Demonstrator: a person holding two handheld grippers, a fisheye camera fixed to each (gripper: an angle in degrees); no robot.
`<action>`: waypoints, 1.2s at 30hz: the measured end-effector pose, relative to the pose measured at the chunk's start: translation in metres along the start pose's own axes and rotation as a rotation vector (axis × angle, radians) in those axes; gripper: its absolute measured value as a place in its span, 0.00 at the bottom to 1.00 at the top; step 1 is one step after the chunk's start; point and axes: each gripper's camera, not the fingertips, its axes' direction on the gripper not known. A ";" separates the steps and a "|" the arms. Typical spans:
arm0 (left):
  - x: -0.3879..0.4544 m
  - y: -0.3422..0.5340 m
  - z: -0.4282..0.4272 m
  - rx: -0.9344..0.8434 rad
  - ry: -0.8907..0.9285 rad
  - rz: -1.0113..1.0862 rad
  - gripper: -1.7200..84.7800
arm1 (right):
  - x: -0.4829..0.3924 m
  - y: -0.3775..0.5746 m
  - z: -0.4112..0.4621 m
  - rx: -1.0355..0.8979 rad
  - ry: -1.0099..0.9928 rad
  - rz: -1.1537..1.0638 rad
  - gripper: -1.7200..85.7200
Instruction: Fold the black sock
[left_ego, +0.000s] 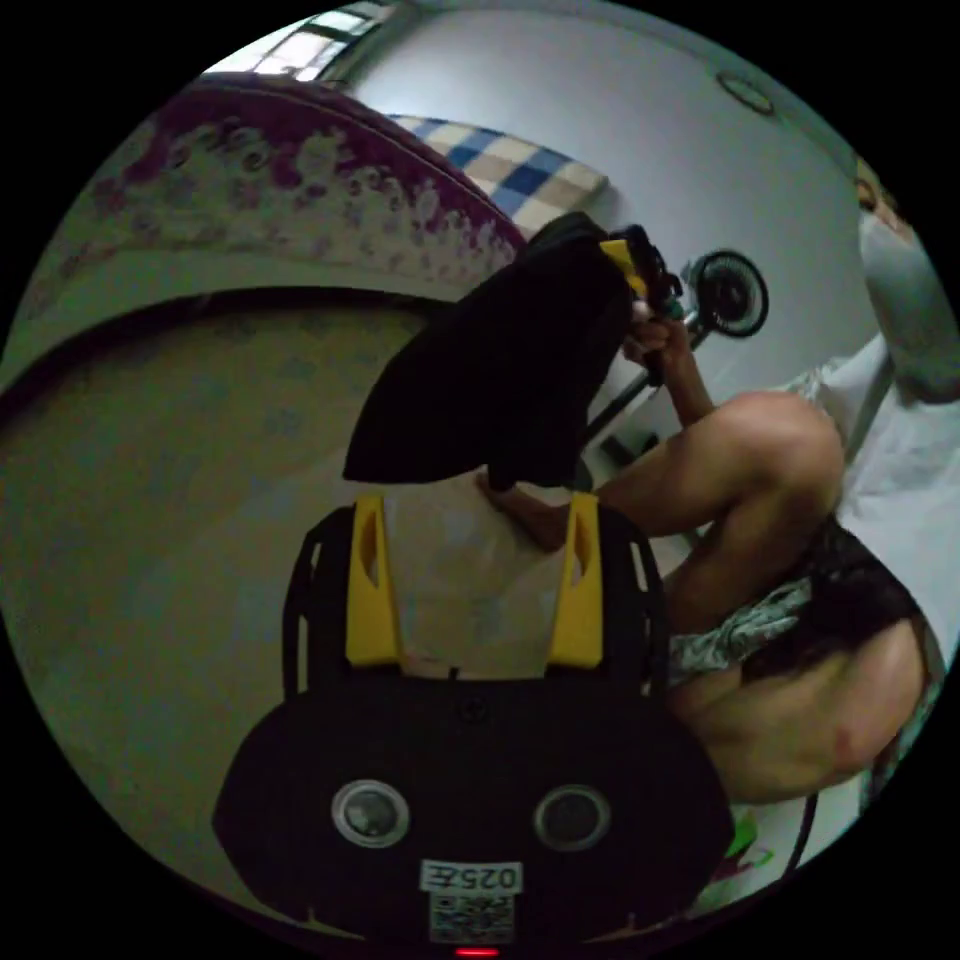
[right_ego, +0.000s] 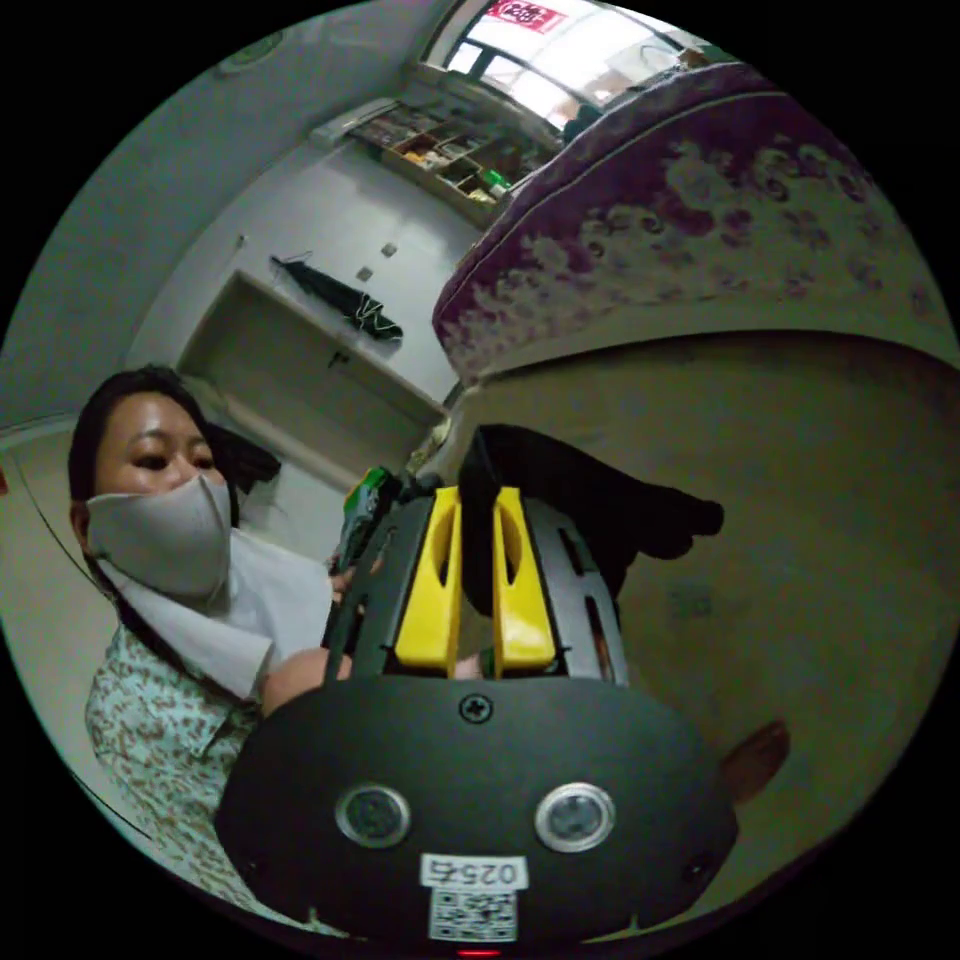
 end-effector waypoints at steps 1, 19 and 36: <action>0.001 0.011 -0.009 0.031 0.007 -0.031 0.26 | -0.003 -0.001 0.004 0.004 -0.019 -0.003 0.08; 0.071 0.151 -0.149 0.163 0.209 -0.671 0.18 | 0.221 0.150 -0.045 -0.167 0.259 0.497 0.18; 0.154 0.053 -0.228 0.412 -0.055 -0.714 0.00 | 0.266 0.061 0.068 -0.337 -0.020 0.236 0.08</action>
